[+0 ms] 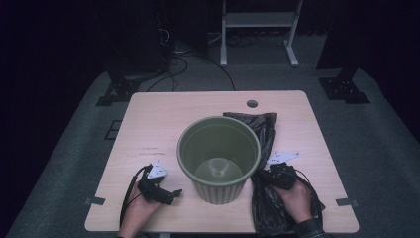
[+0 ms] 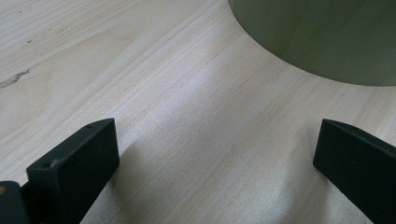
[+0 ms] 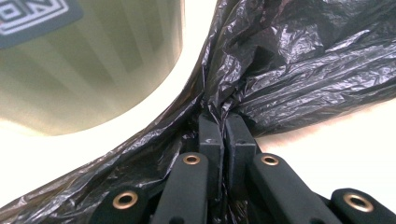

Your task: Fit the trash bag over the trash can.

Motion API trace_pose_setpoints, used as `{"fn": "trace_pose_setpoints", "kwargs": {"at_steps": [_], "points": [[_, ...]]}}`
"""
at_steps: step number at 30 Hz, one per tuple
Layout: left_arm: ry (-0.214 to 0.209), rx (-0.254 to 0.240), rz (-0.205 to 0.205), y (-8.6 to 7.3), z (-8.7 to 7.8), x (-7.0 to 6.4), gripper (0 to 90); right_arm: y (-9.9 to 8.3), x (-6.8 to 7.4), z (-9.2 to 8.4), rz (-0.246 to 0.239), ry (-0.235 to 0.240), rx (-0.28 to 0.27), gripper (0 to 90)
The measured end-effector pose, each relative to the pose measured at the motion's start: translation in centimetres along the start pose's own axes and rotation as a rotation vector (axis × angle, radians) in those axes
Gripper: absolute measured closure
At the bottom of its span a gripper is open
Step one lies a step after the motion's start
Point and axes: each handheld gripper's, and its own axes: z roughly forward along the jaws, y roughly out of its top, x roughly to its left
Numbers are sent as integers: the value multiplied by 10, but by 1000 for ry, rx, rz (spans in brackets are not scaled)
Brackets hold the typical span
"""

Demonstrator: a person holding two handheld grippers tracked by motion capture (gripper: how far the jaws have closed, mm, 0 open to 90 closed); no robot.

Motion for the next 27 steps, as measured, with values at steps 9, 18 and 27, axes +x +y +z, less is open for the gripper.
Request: {"fn": "trace_pose_setpoints", "kwargs": {"at_steps": [9, 18, 27], "points": [[0, 0, 0, 0, 0, 0, 0, 3, 7, -18, -39, 69, -8, 875], [0, 0, 0, 0, 0, 0, 0, 13, 13, -42, -52, 186, -58, 874], [0, 0, 0, 0, 0, 0, 0, 27, 19, -75, -94, 215, -121, 875]]}}
